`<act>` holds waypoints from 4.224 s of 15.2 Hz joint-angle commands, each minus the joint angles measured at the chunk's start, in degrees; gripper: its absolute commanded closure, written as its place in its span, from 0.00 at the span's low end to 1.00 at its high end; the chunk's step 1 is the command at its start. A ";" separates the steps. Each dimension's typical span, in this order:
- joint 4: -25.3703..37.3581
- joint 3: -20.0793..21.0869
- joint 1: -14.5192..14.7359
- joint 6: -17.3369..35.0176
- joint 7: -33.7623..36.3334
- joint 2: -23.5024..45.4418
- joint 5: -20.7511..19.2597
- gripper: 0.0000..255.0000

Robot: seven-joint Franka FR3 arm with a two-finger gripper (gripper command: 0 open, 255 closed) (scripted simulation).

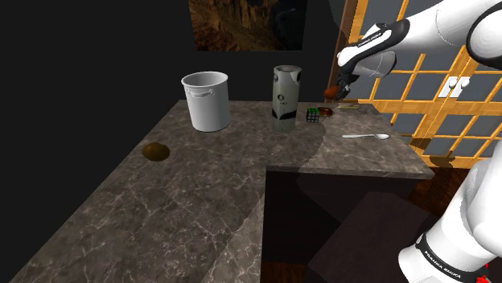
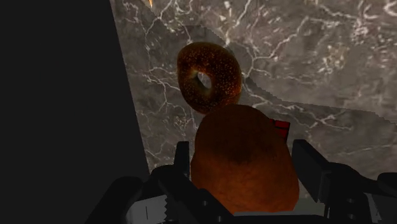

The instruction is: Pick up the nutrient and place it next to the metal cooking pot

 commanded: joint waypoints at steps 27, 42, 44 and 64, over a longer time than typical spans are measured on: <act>15.29 -1.23 1.37 -19.85 9.29 -6.95 -11.69 1.00; 18.89 4.65 6.41 -24.43 23.58 -8.64 -19.65 1.00; 19.13 5.99 7.60 -24.57 26.67 -8.38 -20.96 1.00; 38.41 15.74 17.81 -32.48 49.48 7.44 -24.45 1.00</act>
